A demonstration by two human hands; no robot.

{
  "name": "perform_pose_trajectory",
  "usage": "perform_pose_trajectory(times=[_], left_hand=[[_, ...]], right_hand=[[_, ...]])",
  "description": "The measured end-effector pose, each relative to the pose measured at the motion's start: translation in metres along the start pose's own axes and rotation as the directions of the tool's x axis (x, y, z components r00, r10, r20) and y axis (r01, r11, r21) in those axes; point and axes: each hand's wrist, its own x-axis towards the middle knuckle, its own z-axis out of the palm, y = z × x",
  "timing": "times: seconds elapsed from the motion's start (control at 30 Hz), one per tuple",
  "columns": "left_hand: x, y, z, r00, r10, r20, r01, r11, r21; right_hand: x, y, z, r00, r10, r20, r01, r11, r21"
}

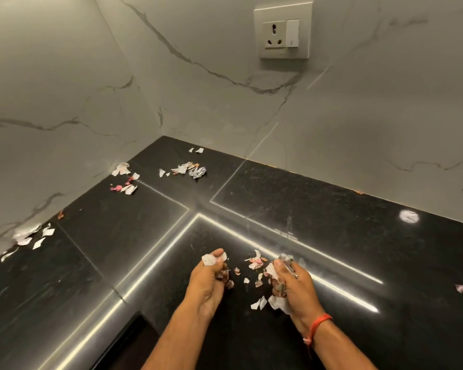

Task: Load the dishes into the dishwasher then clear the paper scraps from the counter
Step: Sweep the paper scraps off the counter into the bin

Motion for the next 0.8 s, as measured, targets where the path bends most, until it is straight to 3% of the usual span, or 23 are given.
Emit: perform_pose_trajectory(times=[0.23,0.43,0.67,0.73,0.8], left_hand=[[-0.053,-0.010,-0.015,0.987,-0.108,0.120,0.149,0.895,-0.421],[-0.093,-0.045,-0.093,0.944,-0.125,0.306,0.287,0.770,-0.570],[-0.117,-0.067,-0.187,0.949,-0.182,0.258,0.310,0.688,-0.656],[-0.123,-0.071,-0.211,0.948,-0.236,0.214,0.318,0.694,-0.645],[-0.128,-0.077,-0.234,0.945,-0.285,0.158,0.317,0.695,-0.645]], right_hand=[[-0.004,-0.010,0.004,0.998,0.014,0.069,-0.027,0.981,0.193],[0.008,0.004,0.002,1.000,-0.013,0.019,0.009,0.978,0.207],[-0.008,0.012,0.012,0.999,-0.031,-0.009,0.032,0.987,0.156],[-0.029,0.026,0.012,0.998,0.031,0.057,-0.044,0.971,0.233],[-0.058,0.051,0.015,0.937,0.132,0.324,-0.256,0.890,0.378]])
